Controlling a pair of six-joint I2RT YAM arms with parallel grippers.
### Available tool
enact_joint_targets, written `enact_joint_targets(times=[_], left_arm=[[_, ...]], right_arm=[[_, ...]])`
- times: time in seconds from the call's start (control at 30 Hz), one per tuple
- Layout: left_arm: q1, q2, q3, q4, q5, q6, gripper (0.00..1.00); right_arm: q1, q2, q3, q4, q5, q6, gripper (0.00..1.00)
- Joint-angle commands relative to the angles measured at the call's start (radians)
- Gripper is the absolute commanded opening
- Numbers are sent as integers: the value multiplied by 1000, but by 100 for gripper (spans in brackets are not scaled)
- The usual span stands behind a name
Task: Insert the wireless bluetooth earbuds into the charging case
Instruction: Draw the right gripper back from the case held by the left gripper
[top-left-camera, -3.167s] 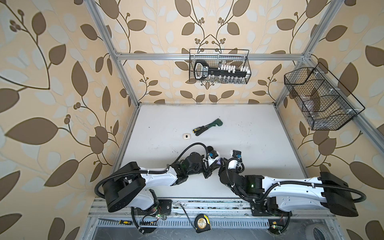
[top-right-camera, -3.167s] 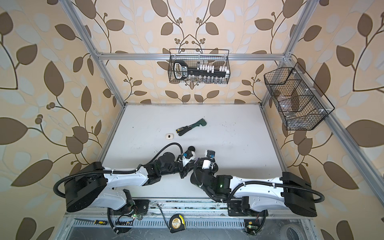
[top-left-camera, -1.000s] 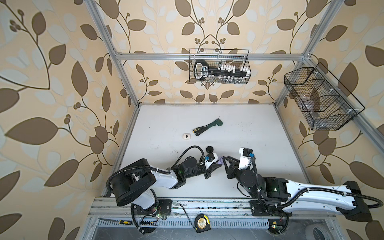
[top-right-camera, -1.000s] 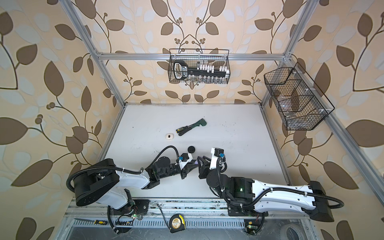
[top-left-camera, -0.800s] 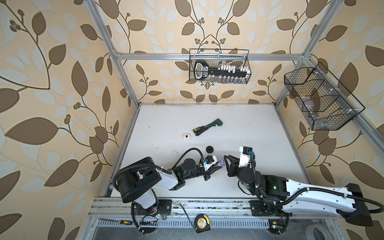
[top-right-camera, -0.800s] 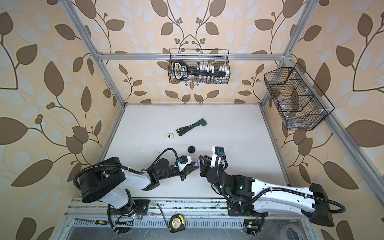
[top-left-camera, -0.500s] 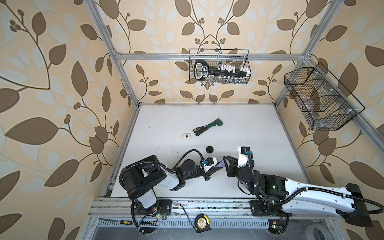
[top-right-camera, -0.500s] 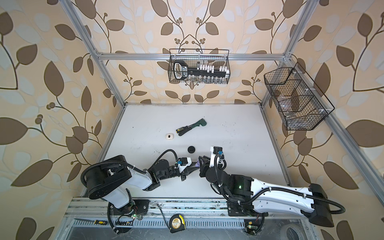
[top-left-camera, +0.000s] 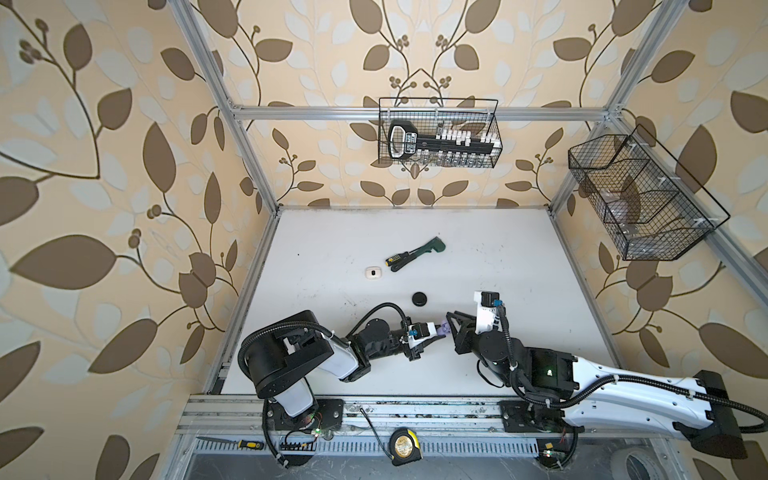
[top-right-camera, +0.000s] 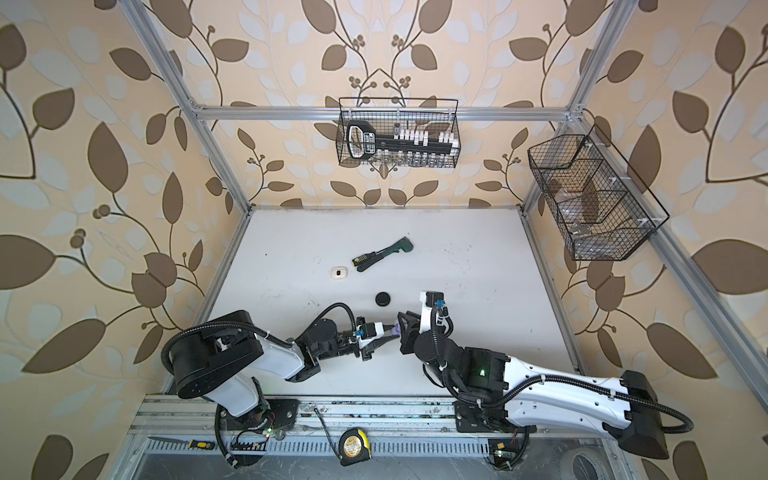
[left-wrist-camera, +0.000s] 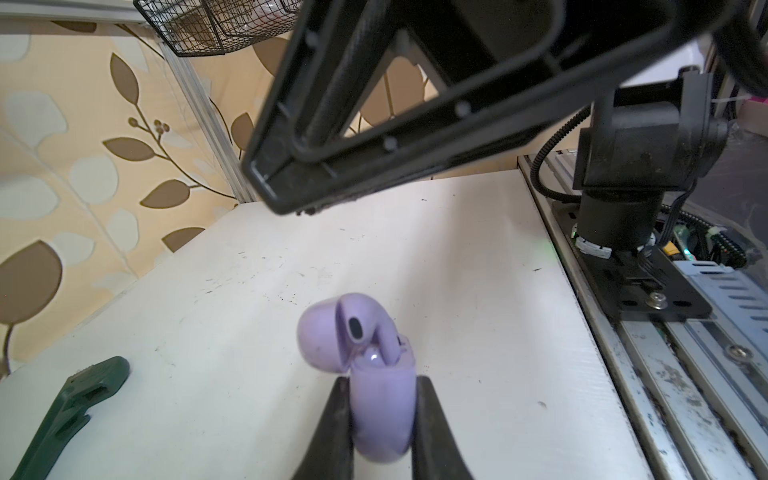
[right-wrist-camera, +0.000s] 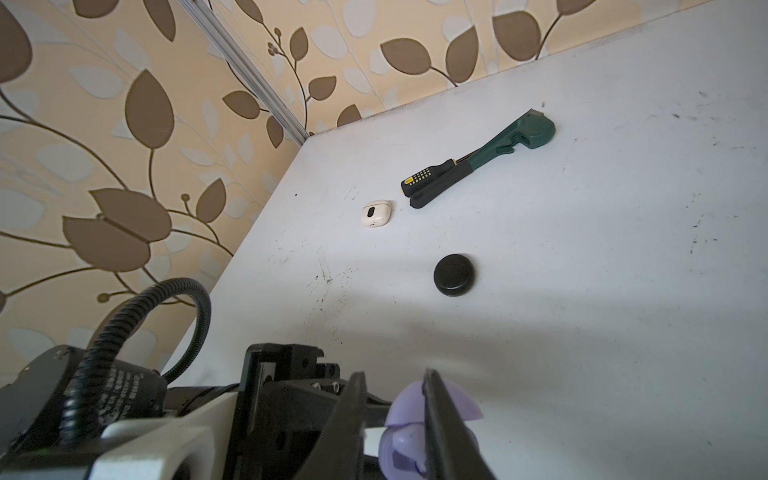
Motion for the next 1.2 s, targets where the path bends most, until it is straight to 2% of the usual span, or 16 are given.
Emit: enact_joint_targets(times=[0.0,0.77,0.97,1.07,1.17], left_arm=[[-6,-20,-5,81,21,46,0],[-5,-104,26,-35,-51,56,0],[-6,-114,22,-43,-59,38,0],[-5,-138,23,-86,-53,32,0],[-5,-208,49,-226,-11,26,0]], right_arm=[[-2,13,16,-17,-17,-14,25],[5,51,-39,-1,-30,43,20],[3,3,-16,-54,2,22,21],[-32,-51,-11,-88,4,-10,23],[-110,-102,-18,-125,-10,-38,25]])
